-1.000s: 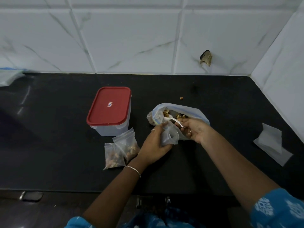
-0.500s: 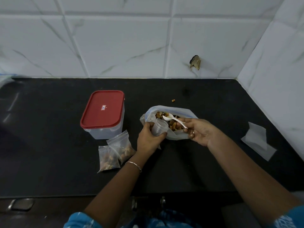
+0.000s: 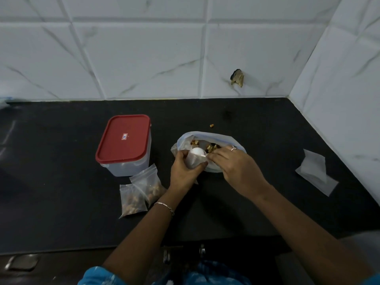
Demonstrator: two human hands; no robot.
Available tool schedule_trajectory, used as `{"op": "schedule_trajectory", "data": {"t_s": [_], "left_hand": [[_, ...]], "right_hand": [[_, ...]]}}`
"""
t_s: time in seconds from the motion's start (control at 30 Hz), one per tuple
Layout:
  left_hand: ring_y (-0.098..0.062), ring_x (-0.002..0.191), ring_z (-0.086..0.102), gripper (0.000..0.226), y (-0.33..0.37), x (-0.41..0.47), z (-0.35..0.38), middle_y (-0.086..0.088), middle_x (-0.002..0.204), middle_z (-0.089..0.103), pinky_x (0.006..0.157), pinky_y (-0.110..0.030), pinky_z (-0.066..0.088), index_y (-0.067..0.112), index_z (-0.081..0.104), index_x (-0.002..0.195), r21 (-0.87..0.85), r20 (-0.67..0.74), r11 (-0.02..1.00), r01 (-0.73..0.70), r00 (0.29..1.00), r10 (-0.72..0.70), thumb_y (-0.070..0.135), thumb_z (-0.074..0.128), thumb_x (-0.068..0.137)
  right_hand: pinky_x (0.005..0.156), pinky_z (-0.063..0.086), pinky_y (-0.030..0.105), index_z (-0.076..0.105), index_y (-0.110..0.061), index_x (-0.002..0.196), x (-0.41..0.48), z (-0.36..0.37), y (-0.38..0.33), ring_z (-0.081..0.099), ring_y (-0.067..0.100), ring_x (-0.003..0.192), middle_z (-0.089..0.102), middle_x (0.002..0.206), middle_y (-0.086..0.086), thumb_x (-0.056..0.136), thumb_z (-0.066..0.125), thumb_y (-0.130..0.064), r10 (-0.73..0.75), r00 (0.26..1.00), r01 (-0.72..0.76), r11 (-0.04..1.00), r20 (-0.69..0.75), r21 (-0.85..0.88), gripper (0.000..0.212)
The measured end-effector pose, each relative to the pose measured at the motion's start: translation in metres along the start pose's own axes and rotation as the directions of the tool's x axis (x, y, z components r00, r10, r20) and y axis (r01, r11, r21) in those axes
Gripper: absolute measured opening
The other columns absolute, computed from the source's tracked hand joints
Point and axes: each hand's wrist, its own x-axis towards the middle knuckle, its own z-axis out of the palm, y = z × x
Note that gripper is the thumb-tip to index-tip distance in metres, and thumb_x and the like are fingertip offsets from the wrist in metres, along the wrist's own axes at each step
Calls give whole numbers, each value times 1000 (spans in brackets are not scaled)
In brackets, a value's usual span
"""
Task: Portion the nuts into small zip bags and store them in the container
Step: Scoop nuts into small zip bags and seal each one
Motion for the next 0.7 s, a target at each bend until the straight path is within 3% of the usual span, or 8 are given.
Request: {"op": "schedule_trajectory", "data": {"t_s": [0.1, 0.2, 0.33, 0.43, 0.5, 0.57, 0.63, 0.7], "left_hand": [[-4, 107, 59, 50, 0, -2, 0, 11, 114, 60, 84, -17, 48, 32, 48, 113, -69, 14, 997, -33, 999, 34, 24, 81, 75], [-3, 108, 58, 51, -2, -3, -1, 11, 116, 60, 87, -18, 47, 37, 48, 111, -77, 21, 996, -37, 999, 38, 26, 82, 75], [0, 104, 59, 44, -6, -4, -2, 13, 111, 61, 84, -18, 49, 39, 50, 105, -32, 15, 999, -43, 999, 43, 27, 81, 76], [0, 104, 61, 38, -10, -5, -5, 12, 112, 63, 89, -24, 53, 29, 54, 111, 16, 18, 999, -49, 999, 48, 26, 77, 80], [-1, 105, 61, 36, -12, -7, -8, 14, 111, 63, 89, -24, 52, 30, 53, 113, 48, 19, 997, -57, 998, 56, 25, 73, 83], [-3, 104, 62, 32, -14, -9, -11, 14, 108, 63, 87, -26, 53, 31, 54, 112, 87, 7, 995, -51, 999, 50, 28, 71, 85], [-3, 98, 63, 28, -16, -10, -13, 12, 104, 65, 84, -29, 54, 30, 56, 109, 133, 2, 990, -43, 999, 44, 34, 70, 85], [-4, 88, 65, 24, -17, -13, -15, 10, 96, 67, 78, -28, 55, 28, 58, 104, 175, -9, 984, -46, 999, 48, 35, 70, 85]], "right_hand": [[83, 57, 34, 71, -6, 109, -3, -3, -5, 68, 22, 95, 72, 104, 8, 85, 50, -5, -86, 996, 86, 995, -8, -44, 32], [82, 57, 35, 71, -6, 110, -6, -2, -5, 68, 21, 96, 72, 105, 8, 84, 55, -3, -81, 996, 80, 996, -21, -40, 30], [83, 53, 22, 71, -12, 111, -8, 5, -5, 67, 6, 93, 73, 104, 0, 84, 66, -2, 205, 976, -190, 967, -78, 170, 29], [68, 42, 6, 71, -17, 112, -9, 8, 1, 56, -8, 73, 71, 101, -8, 89, 65, -8, 489, 871, -445, 825, -43, 348, 26], [69, 44, 7, 70, -18, 113, -7, 12, 10, 55, -7, 76, 71, 102, -8, 91, 63, -10, 517, 856, -487, 813, -10, 319, 25], [80, 50, 16, 68, -18, 117, 1, 15, 17, 60, -2, 88, 70, 107, -6, 92, 60, -9, 470, 880, -472, 849, 69, 238, 28], [93, 48, 25, 63, -18, 125, 17, 22, 23, 61, 10, 106, 67, 116, -2, 92, 59, -8, 404, 881, -437, 894, 247, 96, 34], [96, 46, 26, 62, -21, 126, 38, 35, 26, 58, 14, 113, 64, 121, -1, 90, 63, -15, 370, 852, -380, 924, 371, -48, 36]]}}
